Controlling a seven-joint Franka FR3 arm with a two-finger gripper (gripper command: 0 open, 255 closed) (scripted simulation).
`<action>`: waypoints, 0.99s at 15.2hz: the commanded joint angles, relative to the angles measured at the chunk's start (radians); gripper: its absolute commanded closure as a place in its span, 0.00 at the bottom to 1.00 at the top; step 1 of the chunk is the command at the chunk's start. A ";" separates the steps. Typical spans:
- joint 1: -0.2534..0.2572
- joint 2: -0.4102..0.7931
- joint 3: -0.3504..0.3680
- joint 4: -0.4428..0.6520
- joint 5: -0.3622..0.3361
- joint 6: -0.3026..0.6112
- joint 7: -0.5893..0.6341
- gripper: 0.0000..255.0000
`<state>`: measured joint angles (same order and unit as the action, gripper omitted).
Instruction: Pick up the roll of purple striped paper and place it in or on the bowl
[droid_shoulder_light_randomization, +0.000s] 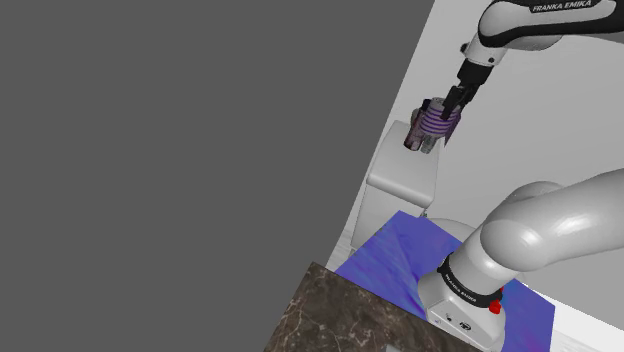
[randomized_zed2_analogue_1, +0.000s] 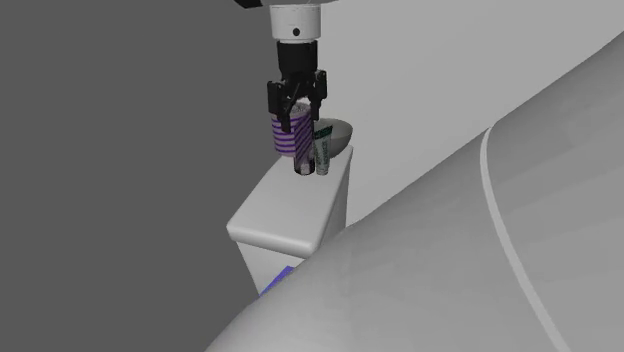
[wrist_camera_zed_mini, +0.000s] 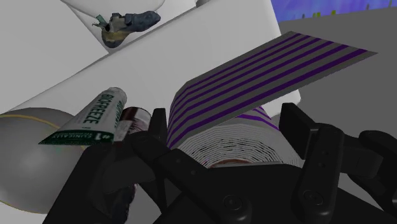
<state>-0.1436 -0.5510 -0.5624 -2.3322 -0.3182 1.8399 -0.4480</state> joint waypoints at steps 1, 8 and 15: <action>0.001 -0.003 0.007 0.027 0.004 -0.030 -0.002 1.00; 0.053 0.234 -0.138 0.255 0.085 -0.011 -0.157 1.00; 0.052 0.602 -0.306 0.569 0.336 -0.035 -0.414 1.00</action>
<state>-0.0835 -0.0116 -0.8483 -1.8128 -0.0320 1.8105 -0.8190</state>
